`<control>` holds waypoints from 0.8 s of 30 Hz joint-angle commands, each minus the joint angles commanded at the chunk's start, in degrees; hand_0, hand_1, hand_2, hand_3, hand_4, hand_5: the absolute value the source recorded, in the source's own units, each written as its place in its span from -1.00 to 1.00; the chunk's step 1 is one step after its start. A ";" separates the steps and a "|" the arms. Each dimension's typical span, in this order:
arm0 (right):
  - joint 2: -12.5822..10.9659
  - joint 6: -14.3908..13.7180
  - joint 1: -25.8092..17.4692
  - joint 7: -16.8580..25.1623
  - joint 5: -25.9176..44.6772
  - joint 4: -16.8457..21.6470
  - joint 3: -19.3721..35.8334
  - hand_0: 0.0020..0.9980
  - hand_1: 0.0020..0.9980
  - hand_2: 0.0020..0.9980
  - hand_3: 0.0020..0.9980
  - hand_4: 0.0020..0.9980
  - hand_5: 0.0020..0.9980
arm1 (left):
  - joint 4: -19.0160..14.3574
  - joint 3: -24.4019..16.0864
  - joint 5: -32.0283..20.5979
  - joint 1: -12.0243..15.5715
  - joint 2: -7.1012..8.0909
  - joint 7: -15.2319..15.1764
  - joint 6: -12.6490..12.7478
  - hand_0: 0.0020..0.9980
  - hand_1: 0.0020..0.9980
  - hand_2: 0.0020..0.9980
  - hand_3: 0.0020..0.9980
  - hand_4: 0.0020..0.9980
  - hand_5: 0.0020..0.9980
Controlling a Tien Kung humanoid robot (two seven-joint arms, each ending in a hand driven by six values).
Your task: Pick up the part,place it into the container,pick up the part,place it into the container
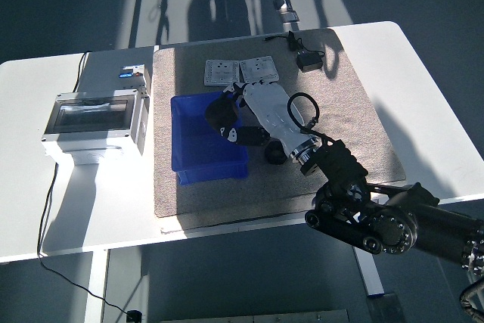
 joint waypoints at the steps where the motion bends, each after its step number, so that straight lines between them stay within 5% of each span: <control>1: 0.12 0.51 -0.03 0.19 -0.56 -0.11 -0.10 0.31 -0.02 -0.12 0.00 -0.08 -0.72 | 0.00 -0.07 -0.02 0.01 0.00 -0.06 0.03 0.43 0.40 0.31 -0.23 0.62 1.00; 2: 0.27 1.38 -0.08 -0.17 -1.41 -0.34 0.12 0.39 0.11 0.08 0.01 -0.09 -0.71 | 0.00 -0.14 0.07 0.00 -0.01 -0.11 0.03 0.42 0.40 0.31 -0.24 0.62 1.00; 7: 0.79 6.79 -0.47 -2.53 -5.11 -2.18 1.38 0.39 0.11 0.08 0.01 -0.09 -0.71 | 0.00 -0.15 0.11 -0.04 0.03 -0.23 0.00 0.42 0.40 0.31 -0.24 0.62 1.00; 8: 0.82 7.83 -0.56 -2.66 -5.37 -2.47 1.48 0.56 0.51 0.52 0.47 0.34 -0.35 | 0.00 -0.13 0.08 -0.04 0.05 -0.24 -0.02 0.42 0.40 0.30 -0.24 0.61 1.00; 13: 0.96 9.76 -0.74 -2.06 -5.52 -2.90 1.82 0.56 0.51 0.52 0.47 0.34 -0.35 | 0.00 -0.33 0.51 -0.05 0.10 -0.22 -0.20 0.42 0.40 0.30 -0.24 0.61 1.00; 14: 0.95 9.91 -0.77 -1.99 -5.39 -2.89 1.85 0.90 0.95 0.94 0.98 0.79 -0.11 | 0.00 -0.34 0.50 -0.04 0.10 -0.23 -0.22 0.42 0.40 0.30 -0.25 0.62 1.00; 24: 0.37 8.73 -1.98 4.91 4.14 -2.70 3.17 0.96 1.00 0.99 1.00 0.90 -0.06 | 0.00 -1.33 1.59 -0.06 0.17 -0.74 -0.44 0.42 0.40 0.29 -0.25 0.62 1.00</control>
